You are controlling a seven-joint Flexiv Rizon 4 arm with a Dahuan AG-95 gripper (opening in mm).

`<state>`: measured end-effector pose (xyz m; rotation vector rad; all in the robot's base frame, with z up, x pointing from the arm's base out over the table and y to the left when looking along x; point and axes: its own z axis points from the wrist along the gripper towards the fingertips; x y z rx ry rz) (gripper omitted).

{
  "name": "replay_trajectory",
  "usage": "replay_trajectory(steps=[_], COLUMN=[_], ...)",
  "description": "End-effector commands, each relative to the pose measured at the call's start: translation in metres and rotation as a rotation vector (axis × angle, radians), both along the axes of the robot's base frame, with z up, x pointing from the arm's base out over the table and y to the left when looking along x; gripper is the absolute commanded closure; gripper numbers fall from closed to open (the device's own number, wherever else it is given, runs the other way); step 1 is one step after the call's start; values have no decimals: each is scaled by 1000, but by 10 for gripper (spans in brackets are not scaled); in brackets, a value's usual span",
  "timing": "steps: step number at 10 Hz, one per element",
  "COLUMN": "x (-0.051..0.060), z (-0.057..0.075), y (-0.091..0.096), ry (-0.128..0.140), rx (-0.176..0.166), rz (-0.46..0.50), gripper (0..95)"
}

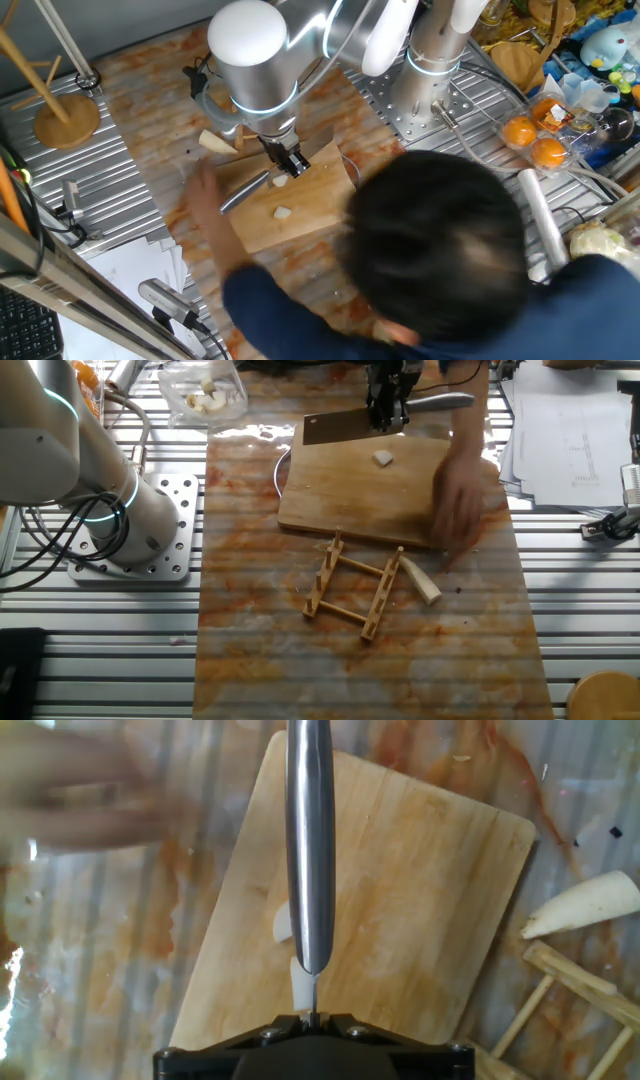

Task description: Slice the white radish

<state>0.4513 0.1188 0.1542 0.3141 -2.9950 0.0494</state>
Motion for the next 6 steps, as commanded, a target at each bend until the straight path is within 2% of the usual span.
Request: replay_trajectory(steps=[1,6], x=[-1,-2], z=[0,0], y=[0,0], ry=[-5,-12], rx=[3,4], rz=[3,4], gripper=[950,950])
